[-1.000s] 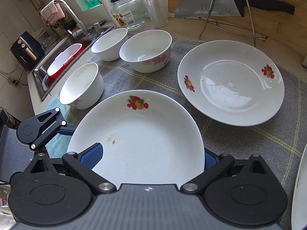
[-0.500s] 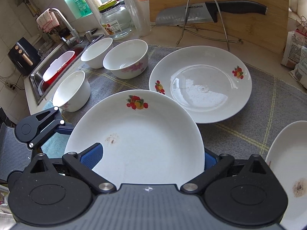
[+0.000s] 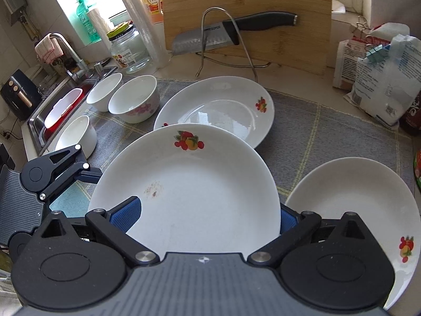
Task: Organize plates and bowls
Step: 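Lower the fruit-decal plate onto the other white plate with both tools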
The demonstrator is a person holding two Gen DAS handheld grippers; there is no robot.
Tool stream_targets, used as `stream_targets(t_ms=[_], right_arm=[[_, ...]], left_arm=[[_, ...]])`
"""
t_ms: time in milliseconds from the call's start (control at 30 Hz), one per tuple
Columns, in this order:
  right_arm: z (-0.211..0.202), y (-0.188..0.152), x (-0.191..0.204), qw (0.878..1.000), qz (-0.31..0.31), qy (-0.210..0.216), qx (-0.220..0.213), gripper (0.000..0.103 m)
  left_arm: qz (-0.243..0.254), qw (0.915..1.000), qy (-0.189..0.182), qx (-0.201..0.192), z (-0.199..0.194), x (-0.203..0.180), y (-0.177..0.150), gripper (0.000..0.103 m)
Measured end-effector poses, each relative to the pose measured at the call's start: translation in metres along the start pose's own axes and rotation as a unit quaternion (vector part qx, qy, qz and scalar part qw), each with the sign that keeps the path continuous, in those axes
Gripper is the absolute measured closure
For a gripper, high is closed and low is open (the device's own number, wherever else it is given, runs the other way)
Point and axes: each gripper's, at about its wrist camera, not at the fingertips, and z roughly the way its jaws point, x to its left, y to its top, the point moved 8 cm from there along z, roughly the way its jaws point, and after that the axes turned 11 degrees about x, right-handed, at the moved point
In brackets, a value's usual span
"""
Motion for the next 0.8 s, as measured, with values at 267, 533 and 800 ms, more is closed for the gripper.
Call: stream_targets(t_ms=[267,533,800], right_arm=[[-0.018,-0.011,-0.04,1.0,0.02,-0.012,-0.008,0.0],[-0.032,-0.024,-0.076,0.999,0.044,-0.019,-0.017,0.0],[-0.037,-0.036,-0.11,0.997,0.074,-0.02,-0.022,0.0]], left_arm=[[0.022,0.9997,-0.013,0.001,0.02,-0.016,0.031,0.002],[0.032,0.9991,-0.027,0.0,0.043,-0.032,0.057,0.002],[0.047,0.9982,-0.035,0.01,0.065,-0.045,0.077,0.002]])
